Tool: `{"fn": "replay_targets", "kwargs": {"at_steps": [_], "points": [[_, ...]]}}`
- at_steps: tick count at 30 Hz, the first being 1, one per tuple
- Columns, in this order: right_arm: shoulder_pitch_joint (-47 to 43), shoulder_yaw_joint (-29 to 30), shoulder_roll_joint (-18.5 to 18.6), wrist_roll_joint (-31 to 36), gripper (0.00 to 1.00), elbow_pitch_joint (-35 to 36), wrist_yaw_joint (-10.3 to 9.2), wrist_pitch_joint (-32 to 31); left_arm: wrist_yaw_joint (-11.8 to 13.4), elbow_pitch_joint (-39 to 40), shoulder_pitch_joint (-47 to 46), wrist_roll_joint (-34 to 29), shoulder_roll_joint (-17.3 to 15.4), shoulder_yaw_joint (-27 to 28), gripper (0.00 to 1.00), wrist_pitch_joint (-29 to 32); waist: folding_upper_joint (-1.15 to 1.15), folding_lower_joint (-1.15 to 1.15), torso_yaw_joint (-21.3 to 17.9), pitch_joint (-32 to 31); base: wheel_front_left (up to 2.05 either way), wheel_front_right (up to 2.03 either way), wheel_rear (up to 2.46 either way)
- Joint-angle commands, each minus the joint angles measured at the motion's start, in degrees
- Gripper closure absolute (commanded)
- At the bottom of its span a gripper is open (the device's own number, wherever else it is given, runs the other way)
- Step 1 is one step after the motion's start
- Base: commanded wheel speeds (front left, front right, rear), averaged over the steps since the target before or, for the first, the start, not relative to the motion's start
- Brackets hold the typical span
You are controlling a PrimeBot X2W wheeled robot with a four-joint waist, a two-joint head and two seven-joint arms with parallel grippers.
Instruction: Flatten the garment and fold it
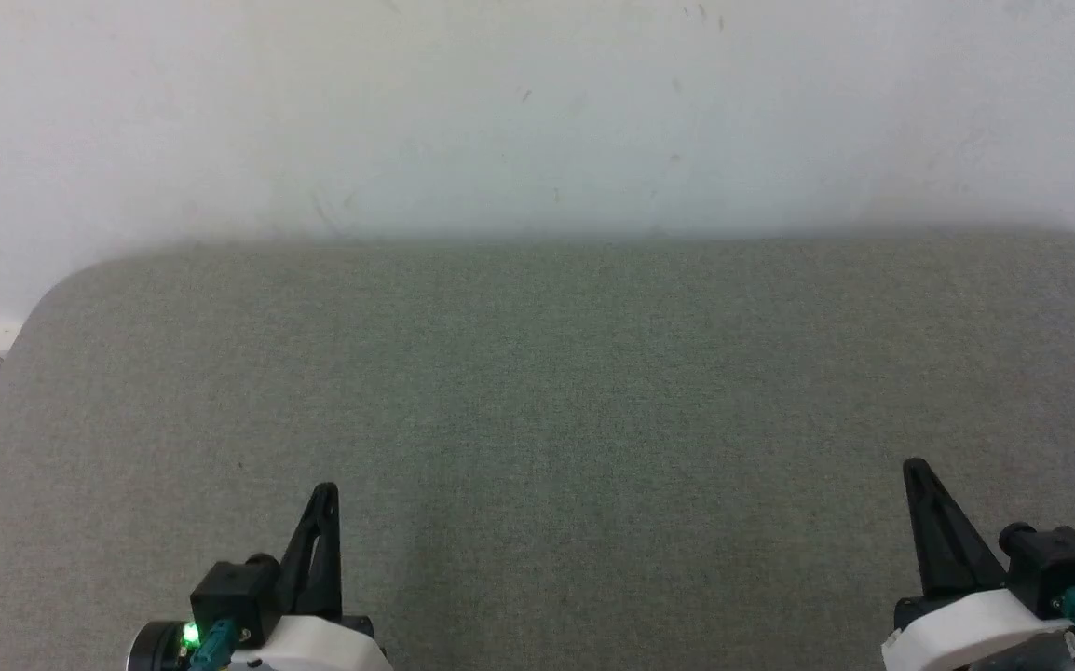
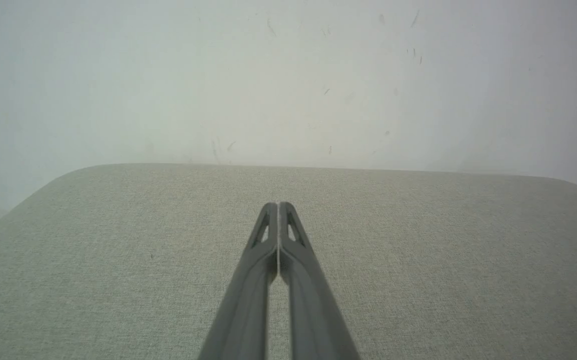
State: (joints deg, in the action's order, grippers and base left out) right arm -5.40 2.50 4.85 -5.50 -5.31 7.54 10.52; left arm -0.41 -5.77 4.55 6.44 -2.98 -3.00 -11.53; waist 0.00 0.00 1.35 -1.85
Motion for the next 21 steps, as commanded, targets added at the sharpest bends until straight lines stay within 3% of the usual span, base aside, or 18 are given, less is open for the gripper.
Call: {"fn": "replay_targets", "kwargs": {"at_steps": [1, 21], "points": [[0.87, -0.19, -0.28, 0.5, 1.0, 0.46, -0.01, -0.46, 0.1, 0.49, -0.99, -0.53, 0.02, 0.4, 1.0, 0.33, 0.0, 0.0, -0.02, 0.03, 0.0, 0.0, 0.0], [1.82, -0.67, -0.64, 1.54, 1.0, 1.47, -0.02, -2.56, 0.16, 1.59, -1.73, -1.76, 0.04, 0.94, 1.0, 2.67, 0.0, 0.0, -0.3, 0.41, 0.0, 0.0, 0.0]]}}
